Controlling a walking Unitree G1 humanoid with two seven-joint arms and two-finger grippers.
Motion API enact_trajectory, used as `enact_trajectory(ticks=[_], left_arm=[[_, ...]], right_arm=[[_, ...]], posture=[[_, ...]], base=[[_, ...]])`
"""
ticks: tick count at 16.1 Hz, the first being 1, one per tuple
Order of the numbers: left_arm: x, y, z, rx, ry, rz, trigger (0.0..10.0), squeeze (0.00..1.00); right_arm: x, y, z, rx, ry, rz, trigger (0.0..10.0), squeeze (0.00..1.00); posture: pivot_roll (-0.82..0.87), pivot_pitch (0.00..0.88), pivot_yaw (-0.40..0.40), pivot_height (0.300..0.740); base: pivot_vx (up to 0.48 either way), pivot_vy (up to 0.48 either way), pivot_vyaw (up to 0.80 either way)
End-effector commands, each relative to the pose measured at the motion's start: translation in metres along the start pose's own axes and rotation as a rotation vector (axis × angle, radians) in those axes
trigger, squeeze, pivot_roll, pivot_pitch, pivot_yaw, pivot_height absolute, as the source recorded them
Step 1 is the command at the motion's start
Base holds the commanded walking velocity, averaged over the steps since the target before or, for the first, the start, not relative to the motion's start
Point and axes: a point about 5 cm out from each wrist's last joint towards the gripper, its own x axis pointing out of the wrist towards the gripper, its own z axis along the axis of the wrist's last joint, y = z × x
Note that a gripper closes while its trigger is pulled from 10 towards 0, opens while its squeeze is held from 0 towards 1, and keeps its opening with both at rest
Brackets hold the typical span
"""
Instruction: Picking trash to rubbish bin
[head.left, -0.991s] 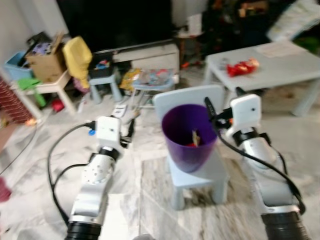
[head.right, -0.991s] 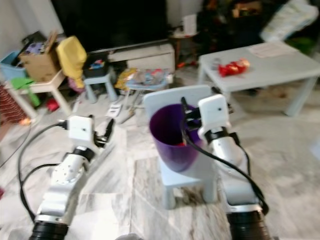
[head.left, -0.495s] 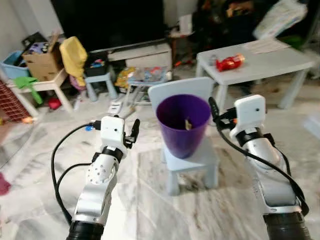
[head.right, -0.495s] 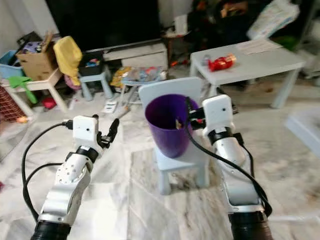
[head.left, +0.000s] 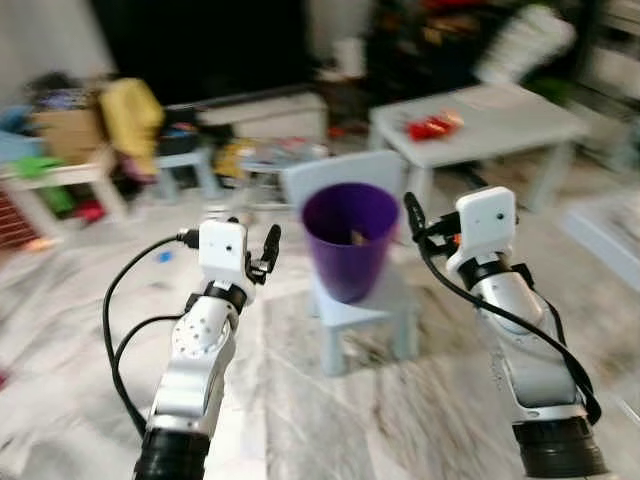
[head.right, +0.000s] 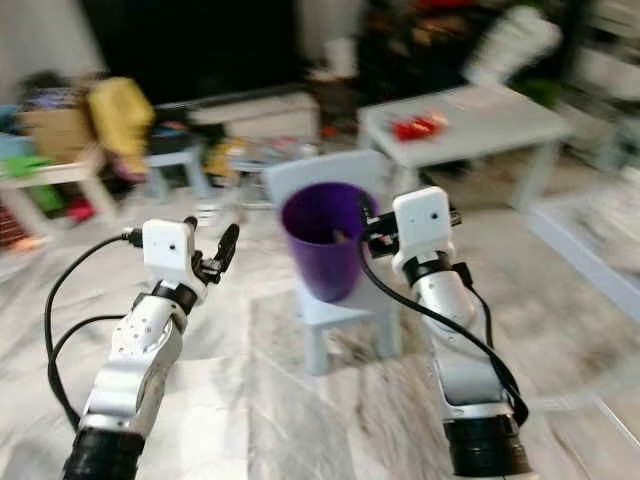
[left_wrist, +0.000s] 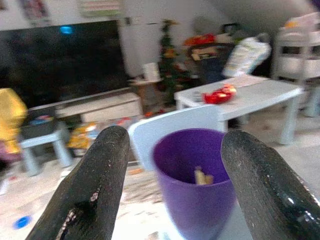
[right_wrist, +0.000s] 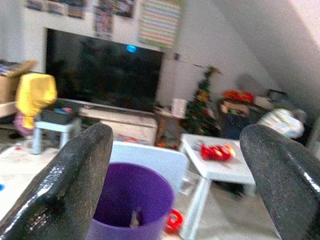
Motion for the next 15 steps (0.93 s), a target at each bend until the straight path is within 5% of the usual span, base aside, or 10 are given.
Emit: enact_trajectory(ticks=[1,5,10,15], left_arm=[[0.006,-0.004,0.005,-0.013,-0.022,-0.017,10.0,0.0],[0.011,-0.008,0.009,-0.025,-0.038,-0.027,10.0,0.0],[0.009,0.006,0.011,0.01,-0.045,-0.001,10.0,0.0],[0.013,-0.007,0.01,0.016,-0.044,-0.081,10.0,0.0]], right_arm=[[0.003,-0.003,0.001,0.0,0.0,-0.021,10.0,0.0],[0.005,0.002,0.0,0.009,-0.004,-0.009,10.0,0.0],[0.012,0.011,-0.005,0.032,-0.005,-0.008,10.0,0.0],[0.017,0.033,-0.008,0.073,-0.016,0.002,10.0,0.0]], posture=[[0.0,0.0,0.077,0.74],[0.03,0.0,0.064,0.74],[0.07,0.0,0.084,0.74],[0.06,0.0,0.118,0.74]], base=[[0.0,0.0,-0.8],[0.0,0.0,-0.8],[0.0,0.0,-0.8],[0.0,0.0,-0.8]])
